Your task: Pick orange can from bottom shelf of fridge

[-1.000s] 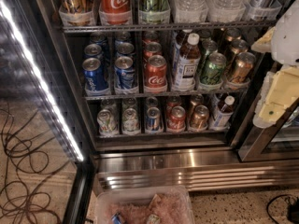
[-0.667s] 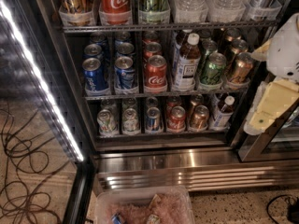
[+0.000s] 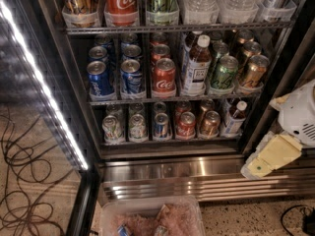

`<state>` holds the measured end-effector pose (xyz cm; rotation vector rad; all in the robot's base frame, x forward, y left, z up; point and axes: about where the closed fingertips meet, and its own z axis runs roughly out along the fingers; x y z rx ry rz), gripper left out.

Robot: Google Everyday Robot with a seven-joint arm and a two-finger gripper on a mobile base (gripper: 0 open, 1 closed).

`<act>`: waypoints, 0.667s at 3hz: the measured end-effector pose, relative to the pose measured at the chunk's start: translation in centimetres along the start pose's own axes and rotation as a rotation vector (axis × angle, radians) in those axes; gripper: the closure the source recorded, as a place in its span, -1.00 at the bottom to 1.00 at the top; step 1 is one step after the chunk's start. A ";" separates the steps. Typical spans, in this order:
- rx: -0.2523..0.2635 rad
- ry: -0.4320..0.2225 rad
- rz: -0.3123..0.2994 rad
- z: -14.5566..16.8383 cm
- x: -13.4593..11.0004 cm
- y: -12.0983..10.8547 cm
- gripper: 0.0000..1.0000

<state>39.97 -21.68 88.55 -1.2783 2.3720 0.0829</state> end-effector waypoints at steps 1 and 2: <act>0.000 0.000 0.000 0.0 0.0 0.0 -1.00; 0.005 -0.051 0.041 2.0 -0.5 0.1 -1.00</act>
Offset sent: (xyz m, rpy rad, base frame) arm 0.0354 0.0327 -0.0595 0.2025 -0.0822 -0.1220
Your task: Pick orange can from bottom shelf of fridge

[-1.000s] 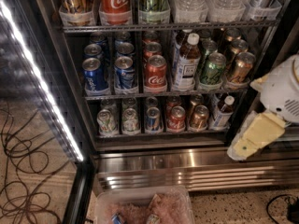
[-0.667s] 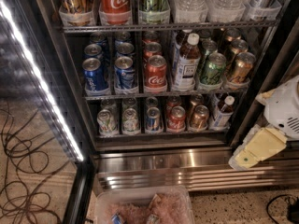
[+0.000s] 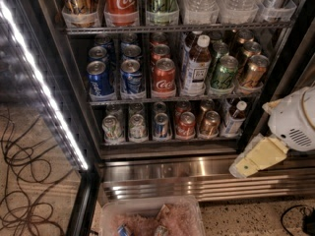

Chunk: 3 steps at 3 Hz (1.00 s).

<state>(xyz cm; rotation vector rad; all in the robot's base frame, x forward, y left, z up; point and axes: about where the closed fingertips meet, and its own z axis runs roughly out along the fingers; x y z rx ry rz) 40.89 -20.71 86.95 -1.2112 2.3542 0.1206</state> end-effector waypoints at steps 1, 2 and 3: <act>-0.013 -0.085 0.144 4.6 -0.6 1.6 -1.00; 0.011 -0.127 0.260 8.7 -1.0 2.9 -1.00; 0.067 -0.174 0.278 8.7 -1.8 1.5 -1.00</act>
Offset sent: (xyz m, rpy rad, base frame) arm 0.0582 0.0649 -0.1056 0.2921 -0.1623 -0.4017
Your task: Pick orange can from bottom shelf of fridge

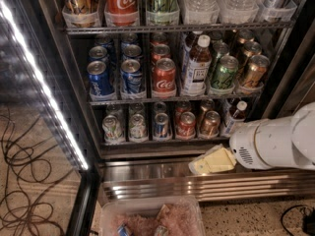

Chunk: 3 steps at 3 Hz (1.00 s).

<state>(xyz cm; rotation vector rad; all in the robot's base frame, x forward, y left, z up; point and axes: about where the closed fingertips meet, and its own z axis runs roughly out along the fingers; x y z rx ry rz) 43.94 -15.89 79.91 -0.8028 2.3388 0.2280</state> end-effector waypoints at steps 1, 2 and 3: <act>0.000 0.000 0.000 0.0 0.0 0.0 -1.00; -0.014 -0.010 0.012 1.2 -0.6 -0.4 -1.00; 0.003 -0.056 0.076 3.7 -1.1 -2.2 -1.00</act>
Offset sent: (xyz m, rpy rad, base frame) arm 0.0299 0.0086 -0.0140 0.0518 0.0111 -0.0052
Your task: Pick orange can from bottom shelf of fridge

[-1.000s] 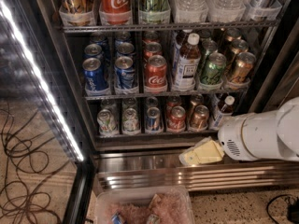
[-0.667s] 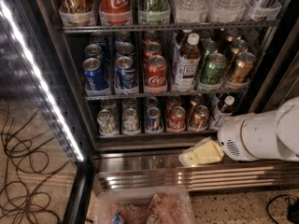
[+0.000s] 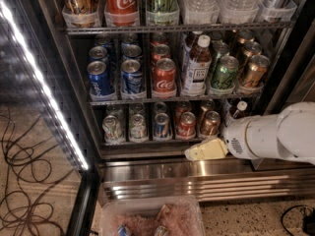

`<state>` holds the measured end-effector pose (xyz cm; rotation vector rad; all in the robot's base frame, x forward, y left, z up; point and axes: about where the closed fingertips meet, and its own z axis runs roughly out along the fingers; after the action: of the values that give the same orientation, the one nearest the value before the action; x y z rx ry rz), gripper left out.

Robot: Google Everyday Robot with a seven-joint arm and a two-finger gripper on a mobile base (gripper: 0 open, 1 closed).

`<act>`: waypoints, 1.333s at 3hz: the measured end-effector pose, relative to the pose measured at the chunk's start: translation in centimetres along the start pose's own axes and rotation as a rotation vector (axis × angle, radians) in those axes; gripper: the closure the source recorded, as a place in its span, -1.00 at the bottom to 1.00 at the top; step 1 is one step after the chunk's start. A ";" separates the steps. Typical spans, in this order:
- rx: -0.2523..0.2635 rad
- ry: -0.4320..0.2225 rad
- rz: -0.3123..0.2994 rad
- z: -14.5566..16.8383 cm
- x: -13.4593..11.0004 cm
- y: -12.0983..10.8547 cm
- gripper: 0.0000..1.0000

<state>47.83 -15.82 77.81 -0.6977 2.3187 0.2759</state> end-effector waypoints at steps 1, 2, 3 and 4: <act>0.049 -0.092 0.077 2.2 -0.1 -1.9 -1.00; 0.097 -0.175 0.149 3.9 0.4 -3.1 -1.00; 0.141 -0.206 0.168 5.0 1.2 -3.1 -1.00; 0.141 -0.206 0.168 5.0 1.2 -3.1 -1.00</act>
Offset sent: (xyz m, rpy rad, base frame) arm 0.0537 -0.0233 -0.0547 0.1961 -0.2198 -0.2966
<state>51.58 -17.03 73.31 -0.3865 2.1772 0.2453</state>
